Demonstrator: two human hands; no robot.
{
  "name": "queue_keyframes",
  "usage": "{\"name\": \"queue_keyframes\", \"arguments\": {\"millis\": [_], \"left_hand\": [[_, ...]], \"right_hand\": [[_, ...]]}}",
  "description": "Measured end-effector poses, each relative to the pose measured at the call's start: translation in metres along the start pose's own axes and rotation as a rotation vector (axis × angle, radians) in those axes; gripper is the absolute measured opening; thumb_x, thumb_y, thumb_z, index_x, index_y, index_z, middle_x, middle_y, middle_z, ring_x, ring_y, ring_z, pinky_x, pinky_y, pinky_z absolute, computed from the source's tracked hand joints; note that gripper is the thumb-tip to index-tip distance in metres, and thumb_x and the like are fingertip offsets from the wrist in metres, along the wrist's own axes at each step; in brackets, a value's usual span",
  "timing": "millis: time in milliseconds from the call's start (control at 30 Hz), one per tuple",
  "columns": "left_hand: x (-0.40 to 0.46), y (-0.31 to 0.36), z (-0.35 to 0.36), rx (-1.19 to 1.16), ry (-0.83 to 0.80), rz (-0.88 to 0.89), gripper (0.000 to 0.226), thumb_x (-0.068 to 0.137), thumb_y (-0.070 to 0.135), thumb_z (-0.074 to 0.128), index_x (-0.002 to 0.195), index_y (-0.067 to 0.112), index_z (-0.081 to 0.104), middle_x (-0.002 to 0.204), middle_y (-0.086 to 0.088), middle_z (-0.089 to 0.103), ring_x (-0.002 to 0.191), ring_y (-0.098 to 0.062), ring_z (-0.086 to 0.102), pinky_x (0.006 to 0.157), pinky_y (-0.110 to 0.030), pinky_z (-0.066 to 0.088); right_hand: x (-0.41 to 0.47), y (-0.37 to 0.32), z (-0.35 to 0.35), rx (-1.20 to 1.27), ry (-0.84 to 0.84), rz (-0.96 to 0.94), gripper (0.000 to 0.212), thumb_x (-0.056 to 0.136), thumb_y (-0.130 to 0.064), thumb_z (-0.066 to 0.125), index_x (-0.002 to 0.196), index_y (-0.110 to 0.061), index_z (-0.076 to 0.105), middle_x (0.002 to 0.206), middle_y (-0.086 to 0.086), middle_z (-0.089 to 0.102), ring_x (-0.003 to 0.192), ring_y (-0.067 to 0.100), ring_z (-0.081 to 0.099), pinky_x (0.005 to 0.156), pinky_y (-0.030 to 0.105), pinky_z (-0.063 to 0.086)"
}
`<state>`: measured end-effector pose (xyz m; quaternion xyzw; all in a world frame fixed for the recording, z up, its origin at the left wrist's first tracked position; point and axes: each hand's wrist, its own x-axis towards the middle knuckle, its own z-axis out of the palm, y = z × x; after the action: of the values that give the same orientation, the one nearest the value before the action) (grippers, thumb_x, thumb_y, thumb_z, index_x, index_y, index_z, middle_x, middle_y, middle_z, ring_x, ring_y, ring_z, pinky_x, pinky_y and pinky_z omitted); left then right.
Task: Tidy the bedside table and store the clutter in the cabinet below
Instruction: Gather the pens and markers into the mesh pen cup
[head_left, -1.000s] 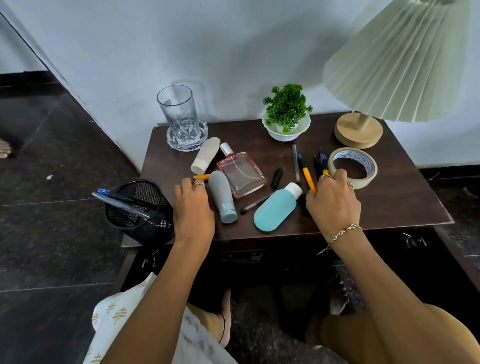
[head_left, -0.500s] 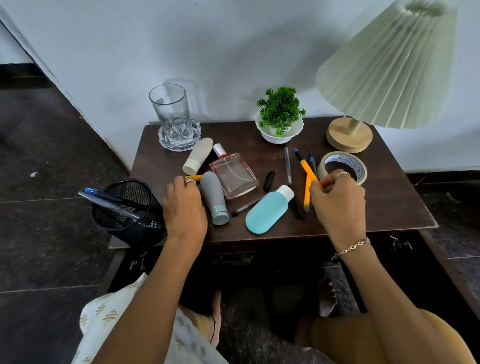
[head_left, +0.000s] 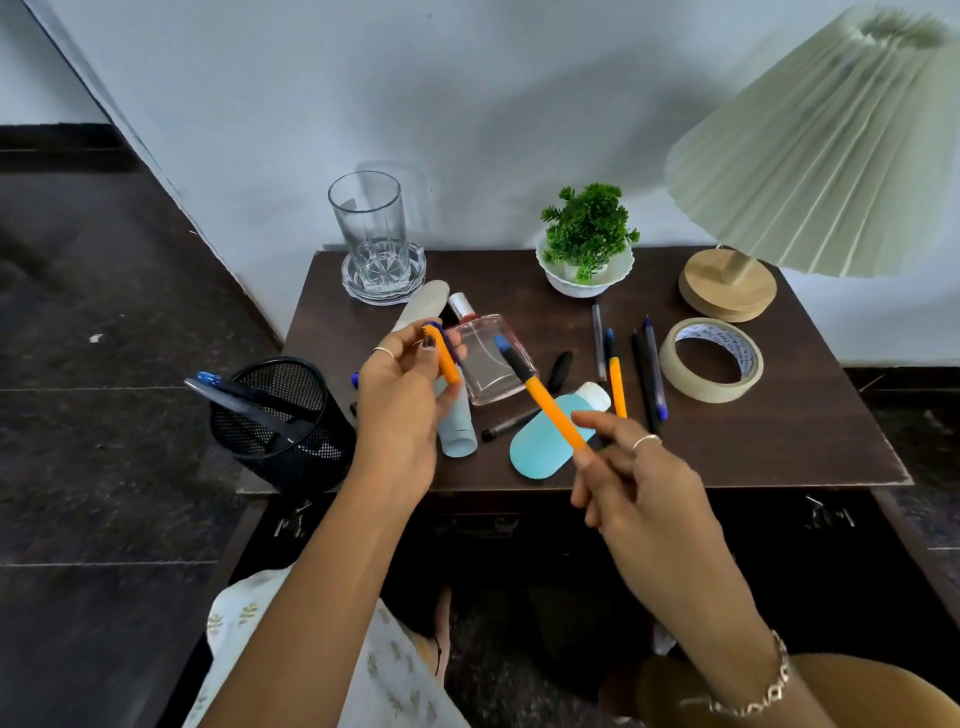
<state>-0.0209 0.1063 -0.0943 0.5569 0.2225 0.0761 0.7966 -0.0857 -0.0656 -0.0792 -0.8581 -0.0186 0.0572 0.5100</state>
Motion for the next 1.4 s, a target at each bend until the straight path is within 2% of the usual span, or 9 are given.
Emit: {"name": "queue_keyframes", "arguments": {"millis": [200, 400, 600, 733, 867, 1067, 1233, 1333, 1400], "left_hand": [[0.000, 0.009, 0.003, -0.442, -0.057, -0.205, 0.020, 0.098, 0.003, 0.041, 0.092, 0.009, 0.059, 0.079, -0.004, 0.072, 0.072, -0.012, 0.072, 0.064, -0.026, 0.060], [-0.001, 0.002, 0.006, -0.483, -0.080, -0.291, 0.018, 0.098, 0.003, 0.039, 0.095, 0.004, 0.057, 0.076, -0.007, 0.074, 0.071, -0.013, 0.073, 0.061, -0.027, 0.060], [-0.001, -0.001, 0.010, -0.541, -0.048, -0.295, 0.030, 0.098, 0.002, 0.038, 0.126, -0.003, 0.047, 0.089, -0.016, 0.069, 0.069, -0.017, 0.073, 0.063, -0.029, 0.061], [-0.003, -0.002, 0.012, -0.356, -0.096, -0.255, 0.023, 0.097, 0.003, 0.042, 0.118, 0.002, 0.052, 0.082, -0.010, 0.071, 0.077, -0.017, 0.072, 0.068, -0.029, 0.061], [-0.008, -0.006, 0.016, -0.112, -0.107, -0.153, 0.027, 0.098, 0.004, 0.043, 0.118, 0.011, 0.060, 0.090, -0.007, 0.068, 0.088, -0.018, 0.070, 0.066, -0.024, 0.058], [-0.018, -0.013, 0.024, -0.030, -0.116, -0.081, 0.029, 0.097, 0.001, 0.043, 0.121, 0.010, 0.055, 0.093, -0.010, 0.067, 0.076, -0.016, 0.071, 0.070, -0.030, 0.060], [-0.023, -0.014, 0.022, -0.020, -0.057, -0.078, 0.032, 0.097, 0.004, 0.045, 0.127, 0.012, 0.051, 0.090, -0.008, 0.068, 0.073, -0.017, 0.072, 0.070, -0.031, 0.061], [-0.031, -0.011, 0.020, -0.015, -0.070, -0.071, 0.038, 0.096, 0.003, 0.047, 0.133, 0.013, 0.045, 0.084, -0.007, 0.068, 0.069, -0.018, 0.071, 0.064, -0.029, 0.060], [-0.035, -0.005, 0.014, 0.043, -0.067, -0.006, 0.043, 0.094, 0.002, 0.051, 0.133, 0.016, 0.043, 0.088, -0.011, 0.066, 0.077, -0.023, 0.072, 0.067, -0.031, 0.060]], "right_hand": [[-0.004, 0.005, 0.006, -0.125, 0.011, -0.052, 0.027, 0.094, -0.021, 0.049, 0.118, -0.023, 0.060, 0.066, -0.007, 0.055, 0.066, -0.002, 0.053, 0.056, 0.010, 0.044], [-0.002, 0.007, 0.006, -0.150, 0.027, -0.075, 0.030, 0.093, -0.022, 0.051, 0.122, -0.019, 0.060, 0.067, -0.010, 0.054, 0.071, -0.006, 0.052, 0.060, 0.007, 0.044], [-0.004, 0.009, 0.009, -0.179, 0.016, -0.094, 0.030, 0.093, -0.022, 0.051, 0.121, -0.018, 0.060, 0.066, -0.012, 0.053, 0.075, 0.005, 0.053, 0.059, 0.011, 0.045], [-0.002, 0.009, 0.011, -0.201, 0.030, -0.109, 0.031, 0.093, -0.023, 0.051, 0.122, -0.019, 0.060, 0.065, -0.014, 0.052, 0.067, 0.011, 0.055, 0.059, 0.013, 0.046], [0.001, 0.013, 0.017, -0.210, 0.065, -0.105, 0.030, 0.094, -0.022, 0.051, 0.122, -0.016, 0.058, 0.063, -0.010, 0.050, 0.052, 0.010, 0.047, 0.050, 0.015, 0.042], [0.009, 0.013, 0.028, -0.242, 0.115, -0.079, 0.026, 0.095, -0.021, 0.050, 0.119, -0.013, 0.055, 0.080, -0.003, 0.058, 0.055, 0.006, 0.049, 0.046, 0.012, 0.038], [0.011, 0.011, 0.026, -0.206, 0.082, -0.055, 0.020, 0.095, -0.018, 0.051, 0.114, -0.014, 0.057, 0.067, -0.009, 0.048, 0.051, 0.006, 0.045, 0.049, 0.008, 0.041], [0.013, 0.007, 0.024, -0.197, 0.058, -0.100, 0.013, 0.094, -0.018, 0.052, 0.105, -0.015, 0.059, 0.060, -0.007, 0.049, 0.051, 0.008, 0.048, 0.046, 0.013, 0.039], [0.015, 0.002, 0.025, -0.160, 0.018, -0.144, 0.009, 0.094, -0.017, 0.052, 0.100, -0.018, 0.058, 0.056, -0.003, 0.049, 0.050, 0.007, 0.048, 0.046, 0.014, 0.037]]}}
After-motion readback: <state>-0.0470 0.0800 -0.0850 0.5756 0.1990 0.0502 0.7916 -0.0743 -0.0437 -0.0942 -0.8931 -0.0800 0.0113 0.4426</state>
